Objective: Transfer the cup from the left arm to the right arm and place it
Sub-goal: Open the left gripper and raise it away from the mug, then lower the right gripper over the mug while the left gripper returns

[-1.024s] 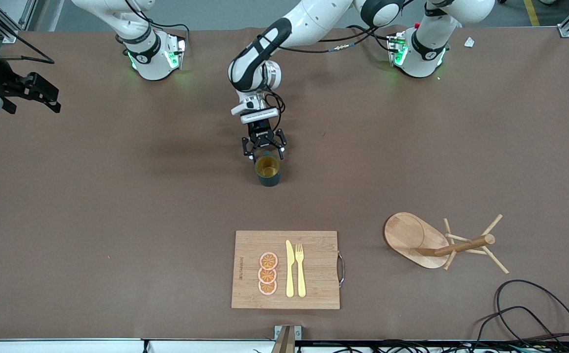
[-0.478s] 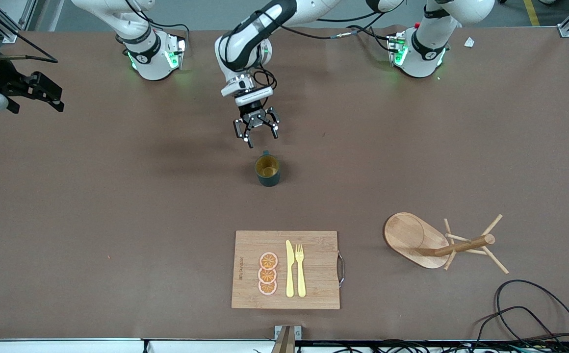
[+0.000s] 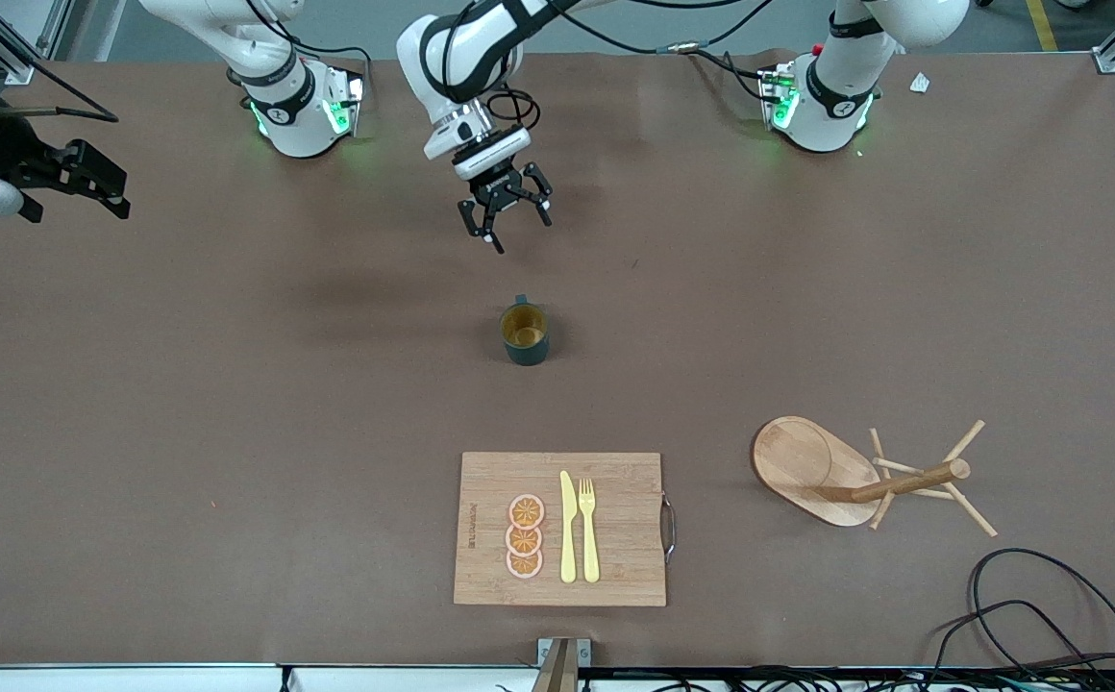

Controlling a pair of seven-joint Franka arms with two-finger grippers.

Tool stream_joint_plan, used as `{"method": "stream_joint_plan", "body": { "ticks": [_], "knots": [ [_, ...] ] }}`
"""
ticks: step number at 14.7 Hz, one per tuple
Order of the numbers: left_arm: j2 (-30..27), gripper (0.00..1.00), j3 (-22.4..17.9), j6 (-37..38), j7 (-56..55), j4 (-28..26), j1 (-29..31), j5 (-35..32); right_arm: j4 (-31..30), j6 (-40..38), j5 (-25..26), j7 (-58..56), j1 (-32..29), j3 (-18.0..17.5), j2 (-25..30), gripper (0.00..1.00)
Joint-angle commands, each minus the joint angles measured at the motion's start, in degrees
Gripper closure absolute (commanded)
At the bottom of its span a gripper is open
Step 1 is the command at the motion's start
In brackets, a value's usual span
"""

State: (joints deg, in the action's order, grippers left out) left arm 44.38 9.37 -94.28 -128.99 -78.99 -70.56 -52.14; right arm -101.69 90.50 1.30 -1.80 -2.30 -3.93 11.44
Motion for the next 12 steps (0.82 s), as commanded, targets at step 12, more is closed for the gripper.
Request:
{"method": "stream_joint_plan", "body": {
  "ticks": [12],
  "knots": [
    [-22.74,0.0,-0.15,1.99,38.87,-0.82,28.43,21.8,-0.61,5.46,-4.37,30.88,11.86,-1.79,-0.79,0.0]
  ]
}}
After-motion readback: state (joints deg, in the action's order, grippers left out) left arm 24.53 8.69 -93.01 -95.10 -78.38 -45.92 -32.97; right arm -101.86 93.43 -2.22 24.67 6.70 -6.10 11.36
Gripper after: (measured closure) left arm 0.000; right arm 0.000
